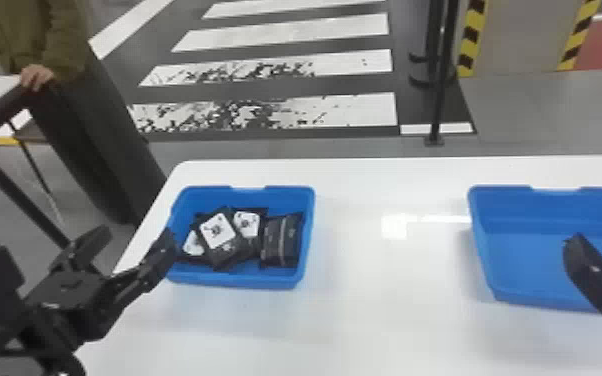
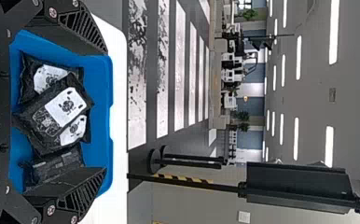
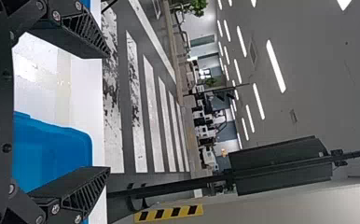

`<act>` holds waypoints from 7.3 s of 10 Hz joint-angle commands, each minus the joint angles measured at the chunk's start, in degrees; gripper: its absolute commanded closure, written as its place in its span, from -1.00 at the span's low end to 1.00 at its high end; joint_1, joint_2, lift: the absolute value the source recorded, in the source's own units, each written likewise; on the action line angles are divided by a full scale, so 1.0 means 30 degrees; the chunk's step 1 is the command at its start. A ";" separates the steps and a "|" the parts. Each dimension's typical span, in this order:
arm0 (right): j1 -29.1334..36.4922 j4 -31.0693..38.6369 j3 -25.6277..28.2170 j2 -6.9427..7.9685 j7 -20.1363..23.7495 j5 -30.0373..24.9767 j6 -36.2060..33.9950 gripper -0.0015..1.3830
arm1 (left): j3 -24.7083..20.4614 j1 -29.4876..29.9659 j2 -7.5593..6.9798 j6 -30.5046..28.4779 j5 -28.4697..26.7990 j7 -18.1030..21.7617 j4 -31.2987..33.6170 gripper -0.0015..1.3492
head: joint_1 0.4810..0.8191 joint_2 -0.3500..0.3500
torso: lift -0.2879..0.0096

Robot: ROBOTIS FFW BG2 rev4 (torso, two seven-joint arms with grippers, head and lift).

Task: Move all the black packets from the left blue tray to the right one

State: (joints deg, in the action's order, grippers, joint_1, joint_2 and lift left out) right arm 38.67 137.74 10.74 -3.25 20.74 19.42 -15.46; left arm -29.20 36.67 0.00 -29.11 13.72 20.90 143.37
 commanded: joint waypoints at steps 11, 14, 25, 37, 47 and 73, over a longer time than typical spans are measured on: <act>-0.0047 -0.0046 -0.0153 0.0000 0.0001 0.0076 -0.0001 -0.76 | 0.0365 -0.2146 -0.0146 -0.2437 -0.1260 -0.0052 -0.1078 -0.75 | 0.27 0.64 | -0.01; -0.0094 -0.0187 -0.0305 -0.0029 0.0030 0.0153 -0.0001 -0.76 | 0.1089 -0.4208 -0.0703 -0.3469 -0.1832 -0.0081 -0.3047 -0.75 | 0.27 0.64 | -0.01; -0.0094 -0.0374 -0.0610 -0.0234 0.0147 0.0419 -0.0141 -0.74 | 0.3526 -1.1239 -0.1875 -0.7265 -0.2784 -0.1370 -1.1297 -0.76 | 0.27 0.60 | -0.01; 0.0094 -0.0468 -0.0610 -0.0410 0.0147 0.0952 -0.0188 -0.72 | 0.4707 -1.4333 -0.2227 -0.9937 -0.1298 -0.1780 -1.6312 0.82 | 0.27 0.42 | -0.01; -0.0140 -0.0233 -0.1105 -0.0439 0.0235 0.1257 -0.0188 -0.70 | 0.3869 -0.9364 -0.2490 -1.0312 0.3958 0.0564 -0.8344 0.80 | 0.27 0.32 | -0.01; -0.8250 -0.4358 -0.4914 -0.0996 0.3663 0.2362 -0.4923 0.85 | 1.2134 -1.2036 -0.3662 -0.9984 0.6624 0.2175 -0.5953 0.80 | 0.27 -0.15 | -0.01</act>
State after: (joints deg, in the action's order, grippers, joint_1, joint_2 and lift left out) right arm 13.80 124.68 -4.05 -6.23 31.73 26.53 -30.19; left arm 7.20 0.55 -10.99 -59.10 33.59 27.42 125.50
